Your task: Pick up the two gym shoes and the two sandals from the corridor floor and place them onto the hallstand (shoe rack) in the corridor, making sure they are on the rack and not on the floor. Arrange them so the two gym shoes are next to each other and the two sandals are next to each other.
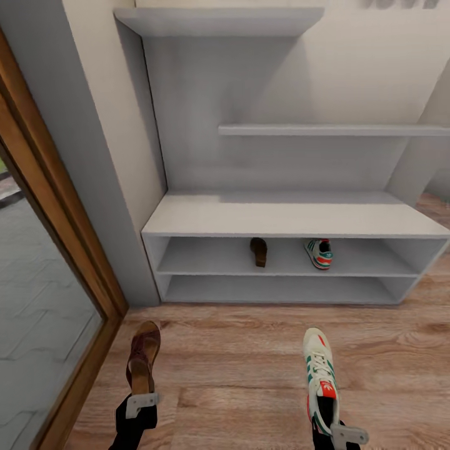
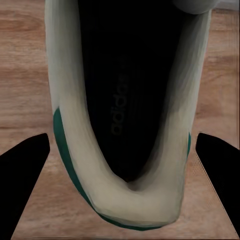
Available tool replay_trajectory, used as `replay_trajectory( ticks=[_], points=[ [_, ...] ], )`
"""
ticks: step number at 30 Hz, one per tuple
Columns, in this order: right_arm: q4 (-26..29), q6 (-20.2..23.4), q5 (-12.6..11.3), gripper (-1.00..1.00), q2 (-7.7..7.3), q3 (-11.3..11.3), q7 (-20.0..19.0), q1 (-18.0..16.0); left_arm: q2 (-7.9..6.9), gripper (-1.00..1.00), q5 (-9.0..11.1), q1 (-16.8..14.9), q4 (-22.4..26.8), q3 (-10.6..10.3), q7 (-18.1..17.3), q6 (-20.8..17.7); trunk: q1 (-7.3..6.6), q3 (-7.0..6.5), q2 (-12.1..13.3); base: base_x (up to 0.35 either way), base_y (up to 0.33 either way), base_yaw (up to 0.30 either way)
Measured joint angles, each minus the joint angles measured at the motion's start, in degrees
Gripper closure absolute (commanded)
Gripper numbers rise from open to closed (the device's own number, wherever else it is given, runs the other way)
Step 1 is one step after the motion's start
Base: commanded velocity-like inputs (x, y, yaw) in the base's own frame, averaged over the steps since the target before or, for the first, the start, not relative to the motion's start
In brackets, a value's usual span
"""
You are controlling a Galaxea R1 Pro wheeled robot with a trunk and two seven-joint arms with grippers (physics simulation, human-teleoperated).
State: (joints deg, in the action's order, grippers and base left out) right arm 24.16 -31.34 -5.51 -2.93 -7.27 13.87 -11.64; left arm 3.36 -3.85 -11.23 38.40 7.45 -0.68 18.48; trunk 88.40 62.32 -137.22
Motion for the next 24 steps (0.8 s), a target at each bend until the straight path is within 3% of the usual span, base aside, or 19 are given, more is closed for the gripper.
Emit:
replay_trajectory(
  ticks=[7, 21, 24],
  points=[
    [0.04, 0.07, 0.16, 1.00, 0.01, -0.14, -0.23, -0.01, 0.00, 1.00, -0.02, 0.01, 0.02, 0.00, 0.00, 0.01, 0.00, 0.00, 0.00, 0.000, 0.000, -0.171],
    [0.07, 0.07, 0.11, 1.00, 0.07, -0.16, -0.30, -0.02, 0.29, 1.00, -0.58, 0.01, -0.63, -0.67, 0.15, -0.13, 0.00, 0.00, 0.00, 0.000, 0.000, -0.012],
    [0.35, 0.09, -0.32, 1.00, -0.90, 0.63, -0.10, -0.02, 0.31, 1.00, -0.59, -0.41, -0.72, -0.55, 0.10, -0.99, 0.00, 0.00, 0.00, 0.000, 0.000, 0.000]
  ],
)
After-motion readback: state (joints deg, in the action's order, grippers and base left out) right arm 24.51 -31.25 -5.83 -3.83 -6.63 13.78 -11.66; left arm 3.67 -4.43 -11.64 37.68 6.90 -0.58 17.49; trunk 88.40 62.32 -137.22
